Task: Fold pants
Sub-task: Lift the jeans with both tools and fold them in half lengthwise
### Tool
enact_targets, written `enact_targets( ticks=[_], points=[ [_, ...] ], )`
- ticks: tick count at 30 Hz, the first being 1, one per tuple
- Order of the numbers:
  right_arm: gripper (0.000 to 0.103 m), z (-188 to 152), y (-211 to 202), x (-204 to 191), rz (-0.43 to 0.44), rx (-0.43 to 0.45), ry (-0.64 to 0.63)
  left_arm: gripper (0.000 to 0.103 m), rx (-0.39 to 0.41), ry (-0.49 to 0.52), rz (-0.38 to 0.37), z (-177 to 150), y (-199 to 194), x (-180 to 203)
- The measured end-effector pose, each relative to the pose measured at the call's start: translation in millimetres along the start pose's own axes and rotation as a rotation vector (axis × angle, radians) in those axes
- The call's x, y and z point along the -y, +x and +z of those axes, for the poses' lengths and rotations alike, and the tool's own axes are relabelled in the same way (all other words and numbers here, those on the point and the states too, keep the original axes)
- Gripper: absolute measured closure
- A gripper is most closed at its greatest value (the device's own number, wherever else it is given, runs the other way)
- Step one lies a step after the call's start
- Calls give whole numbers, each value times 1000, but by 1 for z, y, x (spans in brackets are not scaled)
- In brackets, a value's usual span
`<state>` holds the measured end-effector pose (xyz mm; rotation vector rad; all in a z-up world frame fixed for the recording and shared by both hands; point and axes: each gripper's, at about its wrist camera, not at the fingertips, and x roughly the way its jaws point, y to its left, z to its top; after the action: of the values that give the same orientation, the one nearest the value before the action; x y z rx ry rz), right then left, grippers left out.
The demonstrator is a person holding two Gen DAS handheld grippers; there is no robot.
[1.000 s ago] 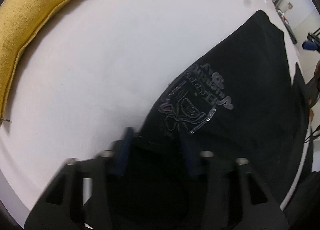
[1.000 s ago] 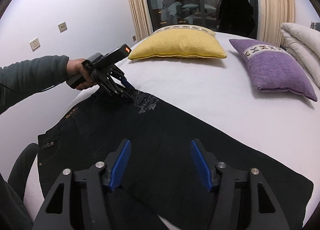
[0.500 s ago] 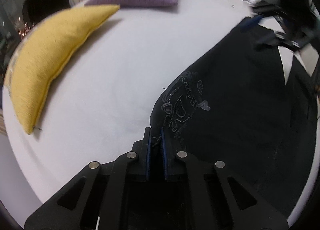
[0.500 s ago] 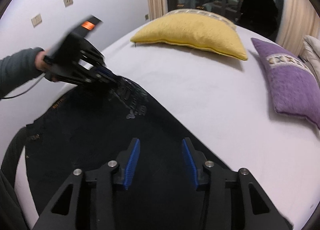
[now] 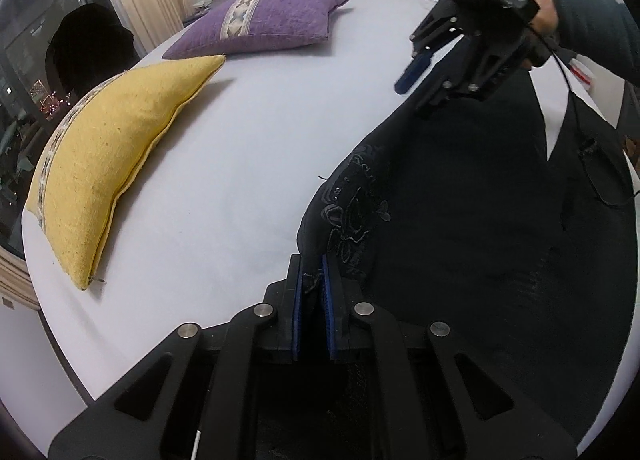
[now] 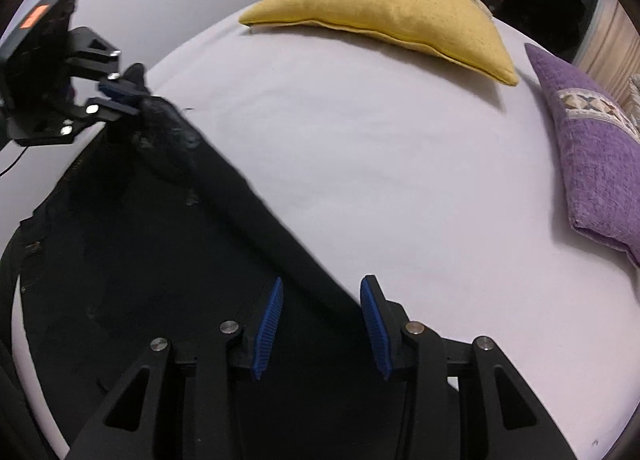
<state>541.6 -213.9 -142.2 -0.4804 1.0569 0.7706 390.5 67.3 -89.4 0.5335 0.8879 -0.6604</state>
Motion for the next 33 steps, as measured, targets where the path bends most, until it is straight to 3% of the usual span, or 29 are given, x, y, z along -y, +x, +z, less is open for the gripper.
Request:
enact_targets(
  ticks=[11, 12, 14, 17, 25, 33],
  points=[
    [61, -1, 21, 16, 6, -87, 3, 95, 9, -2, -15, -1, -6, 8],
    [63, -1, 22, 16, 8, -87, 0, 95, 9, -4, -15, -1, -5, 8],
    [80, -1, 24, 16, 16, -98, -10, 95, 10, -6, -16, -1, -5, 8],
    [88, -4, 23, 12, 8, -115, -32, 95, 12, -2, -18, -1, -5, 10],
    [94, -9, 4, 11, -13, -85, -40, 95, 11, -15, -9, 0, -6, 8],
    [97, -25, -20, -4, -59, -12, 47, 95, 31, -48, -5, 0, -9, 10]
  ],
)
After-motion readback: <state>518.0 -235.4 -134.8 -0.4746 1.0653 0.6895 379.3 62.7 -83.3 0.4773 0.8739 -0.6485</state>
